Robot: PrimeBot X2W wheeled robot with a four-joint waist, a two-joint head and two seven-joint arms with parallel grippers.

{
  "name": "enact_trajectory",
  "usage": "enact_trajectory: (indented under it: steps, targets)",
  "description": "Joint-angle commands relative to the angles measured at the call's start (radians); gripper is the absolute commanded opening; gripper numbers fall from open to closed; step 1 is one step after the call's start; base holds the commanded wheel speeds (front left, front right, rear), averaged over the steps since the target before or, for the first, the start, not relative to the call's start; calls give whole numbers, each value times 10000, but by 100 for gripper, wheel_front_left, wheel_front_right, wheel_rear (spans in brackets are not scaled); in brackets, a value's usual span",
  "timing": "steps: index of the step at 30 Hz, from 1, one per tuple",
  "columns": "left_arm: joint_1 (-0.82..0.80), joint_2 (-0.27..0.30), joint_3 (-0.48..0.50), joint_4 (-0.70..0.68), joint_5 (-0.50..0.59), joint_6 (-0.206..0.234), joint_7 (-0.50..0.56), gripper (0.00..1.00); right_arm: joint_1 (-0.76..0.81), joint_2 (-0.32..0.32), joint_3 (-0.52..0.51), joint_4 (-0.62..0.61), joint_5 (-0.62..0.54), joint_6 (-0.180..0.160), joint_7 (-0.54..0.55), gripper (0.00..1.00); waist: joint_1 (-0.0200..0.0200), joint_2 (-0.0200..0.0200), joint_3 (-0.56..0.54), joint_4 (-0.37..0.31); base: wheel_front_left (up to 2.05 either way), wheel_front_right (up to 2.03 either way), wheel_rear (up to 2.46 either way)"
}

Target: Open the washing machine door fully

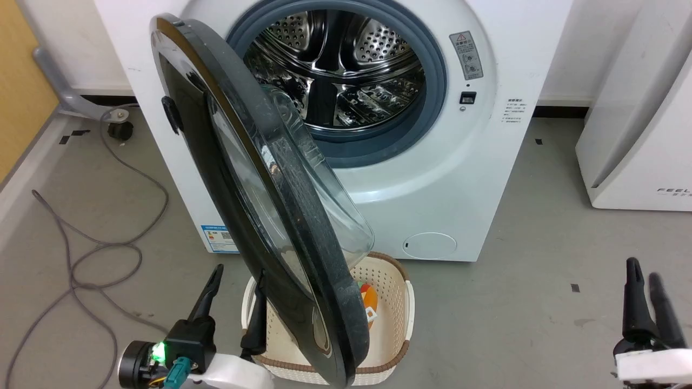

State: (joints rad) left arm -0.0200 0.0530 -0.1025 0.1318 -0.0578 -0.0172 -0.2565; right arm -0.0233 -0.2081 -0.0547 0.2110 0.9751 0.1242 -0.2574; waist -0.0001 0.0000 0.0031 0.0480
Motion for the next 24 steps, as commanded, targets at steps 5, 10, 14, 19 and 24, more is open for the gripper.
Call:
enact_trajectory:
  steps: [5, 10, 14, 19, 24]
  targets:
    - [129, 6, 127, 34, -45, -35, -53, 100, 552, 1091, -892, -1534, -4158, 65, -41, 100, 1, 0, -18, -31, 0, 0, 0]
    - [129, -2, 165, 75, -42, -52, -53, 100, 797, 1403, -710, -2649, -6787, 65, 449, 100, 1, 0, -22, -32, 0, 0, 0]
    - [130, -7, 177, 109, -25, -64, -53, 100, 1056, 1512, -284, -3065, -8222, 65, 934, 100, 1, 0, -9, -43, 0, 0, 0]
    - [142, -12, 164, 166, -17, -88, -53, 100, 1364, 1567, -19, -2875, -8842, 65, 1265, 100, 1, 0, -8, -42, 0, 0, 0]
    - [113, -15, 161, 202, -1, -112, -53, 100, 1396, 1575, 109, -2313, -8770, 65, 1137, 100, 1, 0, 16, -54, 0, 0, 0]
